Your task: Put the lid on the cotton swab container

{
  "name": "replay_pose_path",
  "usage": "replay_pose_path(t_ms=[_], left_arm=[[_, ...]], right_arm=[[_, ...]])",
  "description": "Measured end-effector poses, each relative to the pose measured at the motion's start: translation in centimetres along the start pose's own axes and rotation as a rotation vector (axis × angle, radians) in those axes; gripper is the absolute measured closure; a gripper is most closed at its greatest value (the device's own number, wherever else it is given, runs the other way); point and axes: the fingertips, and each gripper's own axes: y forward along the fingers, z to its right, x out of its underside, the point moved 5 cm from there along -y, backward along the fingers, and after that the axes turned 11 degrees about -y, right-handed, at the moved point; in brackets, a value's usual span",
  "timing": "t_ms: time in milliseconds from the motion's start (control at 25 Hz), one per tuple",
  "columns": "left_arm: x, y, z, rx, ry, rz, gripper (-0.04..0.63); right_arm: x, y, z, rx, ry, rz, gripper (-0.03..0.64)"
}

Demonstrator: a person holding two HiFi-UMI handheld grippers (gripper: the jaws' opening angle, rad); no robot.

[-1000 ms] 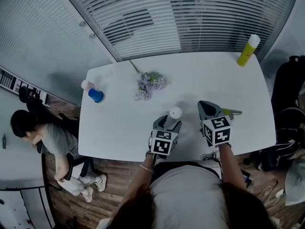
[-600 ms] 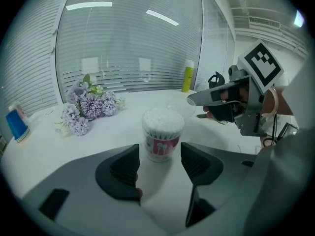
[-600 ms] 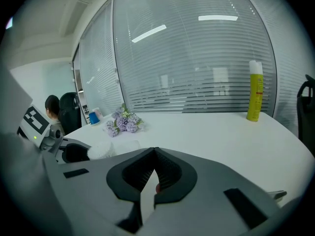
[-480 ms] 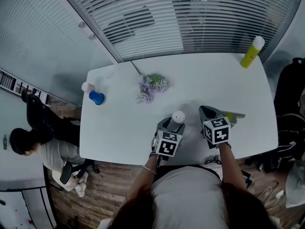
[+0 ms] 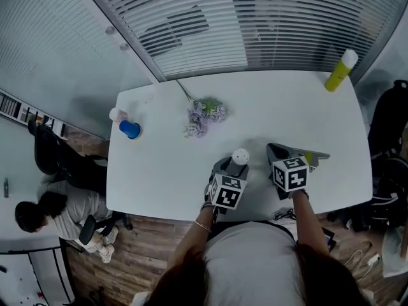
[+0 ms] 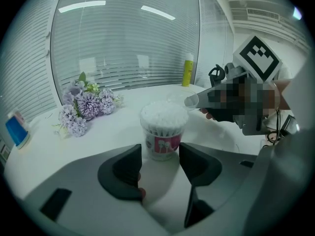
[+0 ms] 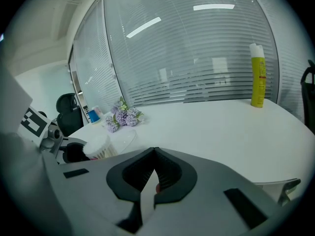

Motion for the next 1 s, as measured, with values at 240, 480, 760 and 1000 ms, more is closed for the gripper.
replay_pose_path(t_ms=[240,480,760,1000], left_arm=[[0.1,0.1,0.0,-0.006,0.035,-0.007,0.370],[0.2,0.1,0.0,-0.007,0.042,-0.002,0.370],[0.4,0.2,0.0,-0.003,0.049,0.000,0.368],[0.4,0.1,0.1,-0.006,0.051,0.009,0.368]], right_arm=[[-0.5,-0.4,0.0,-0.001,0.040,0.030,0.594],[-1.1,-0.9,-0.2,-0.003,0.060,0.061,0.594],[-2.1,-1.5,-0.5,-0.024,0.080,0.105,0.594],[-2.9,-1.9,-1.2,-0.064,0.098,0.137,0.594]])
